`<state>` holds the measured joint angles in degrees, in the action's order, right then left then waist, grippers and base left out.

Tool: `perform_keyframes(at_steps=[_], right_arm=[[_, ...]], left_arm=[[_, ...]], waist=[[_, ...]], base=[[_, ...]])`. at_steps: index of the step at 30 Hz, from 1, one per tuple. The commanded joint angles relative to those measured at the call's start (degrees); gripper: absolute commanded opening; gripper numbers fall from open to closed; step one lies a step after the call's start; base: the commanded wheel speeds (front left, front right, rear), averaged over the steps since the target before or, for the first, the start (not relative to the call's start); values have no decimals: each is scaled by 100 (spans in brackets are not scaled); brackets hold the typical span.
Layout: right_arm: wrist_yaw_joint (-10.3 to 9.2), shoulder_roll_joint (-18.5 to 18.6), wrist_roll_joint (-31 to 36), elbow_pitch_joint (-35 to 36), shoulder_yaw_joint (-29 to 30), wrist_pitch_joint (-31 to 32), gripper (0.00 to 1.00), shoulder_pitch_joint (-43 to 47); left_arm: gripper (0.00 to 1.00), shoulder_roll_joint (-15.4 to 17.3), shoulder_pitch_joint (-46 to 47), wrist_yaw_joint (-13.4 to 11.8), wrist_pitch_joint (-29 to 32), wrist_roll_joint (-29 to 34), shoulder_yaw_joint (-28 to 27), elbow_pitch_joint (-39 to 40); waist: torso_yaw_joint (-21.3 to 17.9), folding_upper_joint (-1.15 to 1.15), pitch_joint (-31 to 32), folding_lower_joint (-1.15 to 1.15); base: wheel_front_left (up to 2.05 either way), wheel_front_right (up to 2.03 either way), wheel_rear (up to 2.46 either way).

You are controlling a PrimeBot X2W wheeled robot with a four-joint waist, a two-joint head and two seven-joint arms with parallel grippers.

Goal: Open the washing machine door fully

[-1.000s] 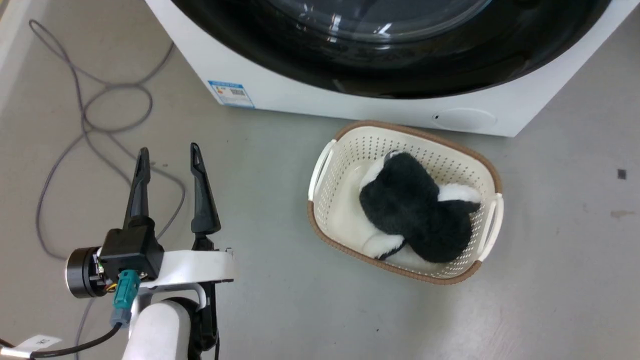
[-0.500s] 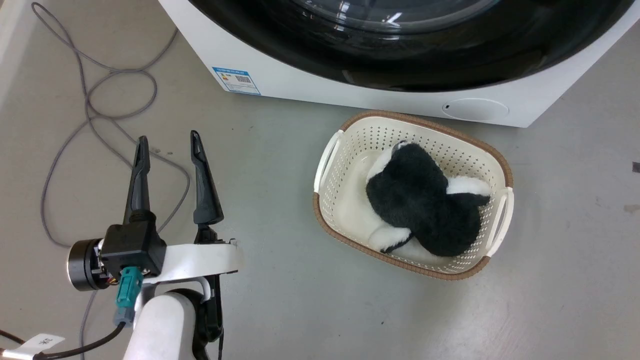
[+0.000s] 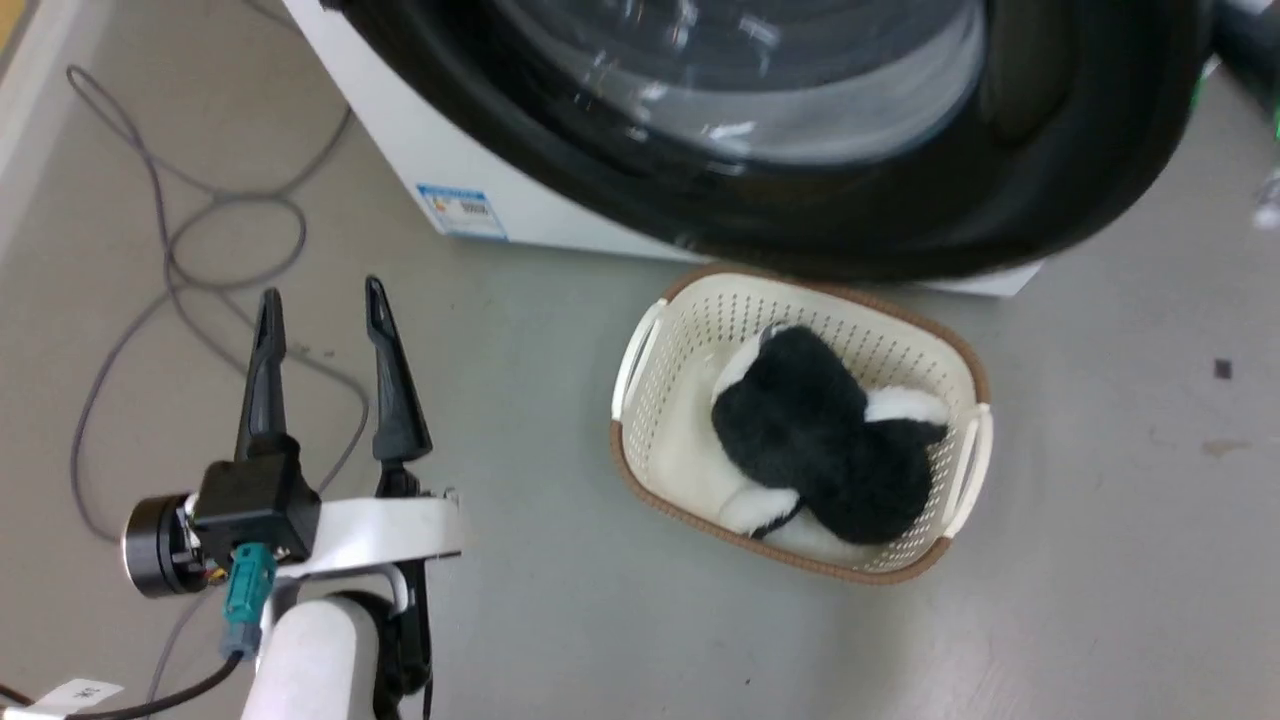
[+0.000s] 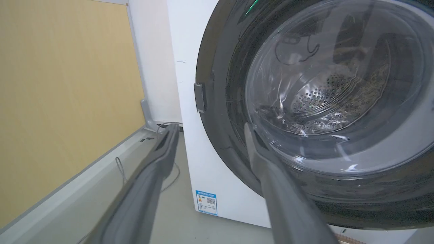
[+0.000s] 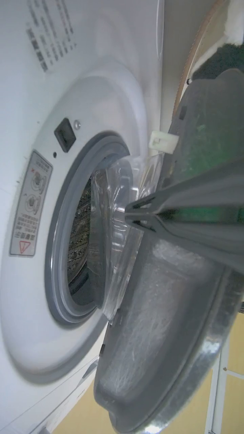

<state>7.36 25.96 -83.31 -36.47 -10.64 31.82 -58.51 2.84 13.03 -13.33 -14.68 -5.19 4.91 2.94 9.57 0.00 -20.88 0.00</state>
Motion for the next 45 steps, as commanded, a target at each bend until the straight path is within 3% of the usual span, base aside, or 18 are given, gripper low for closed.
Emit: perform_keyframes(at_steps=[1, 15, 26, 45], right_arm=[[13, -92, -80, 155, -114, 132, 0, 204], [13, -241, -336, 1483, -800, 723, 0, 1950], [13, -552, -550, 2356, -1143, 634, 0, 3281], [13, -1515, -428, 2672, -2179, 313, 0, 4139]], left_arm=[[100, 4, -114, 37, -32, 52, -30, -45], [100, 4, -633, 312, -32, 234, -223, -287], [100, 4, -1098, 418, -32, 296, -279, -396], [100, 4, -1275, 580, -32, 288, -318, -573]], waist=[[-79, 0, 186, 0], [-286, 0, 1061, 0], [-394, 0, 1612, 0], [-455, 0, 1823, 0]], base=[[0, 0, 0], [0, 0, 0], [0, 0, 0], [0, 0, 0]])
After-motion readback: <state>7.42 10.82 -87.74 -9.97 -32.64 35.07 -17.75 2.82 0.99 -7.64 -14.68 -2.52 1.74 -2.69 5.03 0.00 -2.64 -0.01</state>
